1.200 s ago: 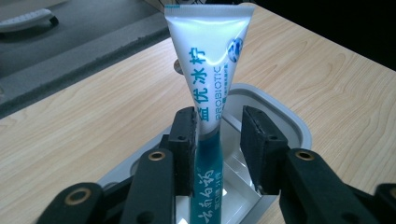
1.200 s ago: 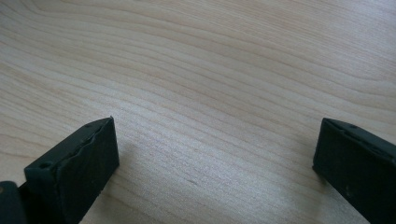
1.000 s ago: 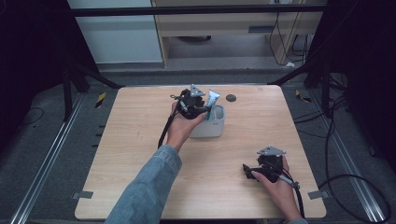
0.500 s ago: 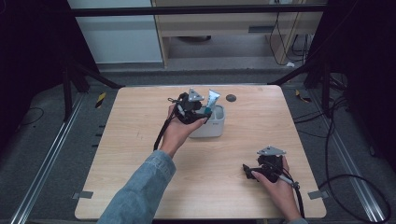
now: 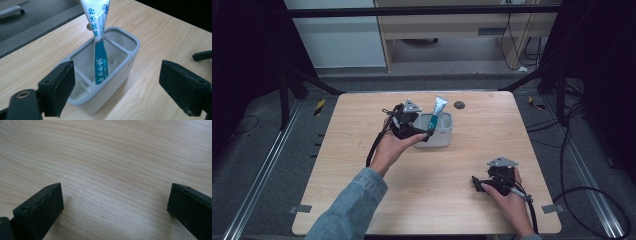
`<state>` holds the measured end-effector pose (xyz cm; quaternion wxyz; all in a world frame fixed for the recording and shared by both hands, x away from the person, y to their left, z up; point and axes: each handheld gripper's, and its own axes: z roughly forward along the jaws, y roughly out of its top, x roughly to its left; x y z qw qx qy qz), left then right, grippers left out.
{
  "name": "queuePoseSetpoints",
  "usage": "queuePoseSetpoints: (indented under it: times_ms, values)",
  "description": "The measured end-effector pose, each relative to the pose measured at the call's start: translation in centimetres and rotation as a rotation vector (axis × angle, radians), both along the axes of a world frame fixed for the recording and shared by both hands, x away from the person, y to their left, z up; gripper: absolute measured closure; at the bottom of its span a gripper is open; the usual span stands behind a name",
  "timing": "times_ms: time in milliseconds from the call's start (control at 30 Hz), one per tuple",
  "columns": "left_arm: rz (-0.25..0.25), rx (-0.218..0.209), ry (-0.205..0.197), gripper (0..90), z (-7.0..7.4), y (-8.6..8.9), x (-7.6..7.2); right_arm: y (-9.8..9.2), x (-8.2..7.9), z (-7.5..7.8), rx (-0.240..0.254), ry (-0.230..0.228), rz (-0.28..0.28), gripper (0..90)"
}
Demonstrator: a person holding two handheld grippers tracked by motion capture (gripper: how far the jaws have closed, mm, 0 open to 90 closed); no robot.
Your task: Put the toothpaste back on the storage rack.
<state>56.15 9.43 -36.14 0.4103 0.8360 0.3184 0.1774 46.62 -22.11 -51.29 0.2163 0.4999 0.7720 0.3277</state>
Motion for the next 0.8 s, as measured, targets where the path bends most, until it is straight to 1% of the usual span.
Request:
queuePoseSetpoints:
  times_ms: [67, 167, 300, 467, 600, 700, 767, 800]
  values:
    - [-0.002, 0.001, 0.003, 10.2, 0.0, 0.6, -0.4, 0.0, 0.0, 0.0, 0.001, 0.0, 0.0, 0.6]
    - [-0.001, -0.001, 0.003, 9.9, -0.2, 1.5, -1.0, 0.0, 0.0, 0.0, 0.0, 0.0, 0.001, 0.6]
    - [0.012, 0.005, 0.008, 9.2, -0.7, 3.0, -1.6, 0.0, 0.0, 0.0, 0.0, 0.0, 0.0, 0.6]
    - [0.026, 0.008, 0.025, 8.7, -1.5, 4.8, -2.2, 0.0, 0.0, 0.0, 0.001, 0.0, 0.0, 0.6]
    - [0.033, 0.02, 0.036, 8.3, -2.2, 5.9, -2.6, 0.0, 0.0, 0.0, 0.0, 0.0, 0.0, 0.6]
    - [0.043, 0.029, 0.046, 7.8, -3.0, 6.9, -3.0, 0.0, 0.0, 0.0, 0.0, 0.0, 0.0, 0.6]
    - [0.056, 0.018, 0.055, 7.8, -3.7, 7.5, -3.3, 0.0, 0.0, 0.0, 0.0, 0.0, 0.0, 0.6]
    - [0.06, 0.023, 0.063, 7.8, -4.0, 7.9, -3.4, 0.0, 0.0, 0.0, 0.0, 0.0, 0.0, 0.6]
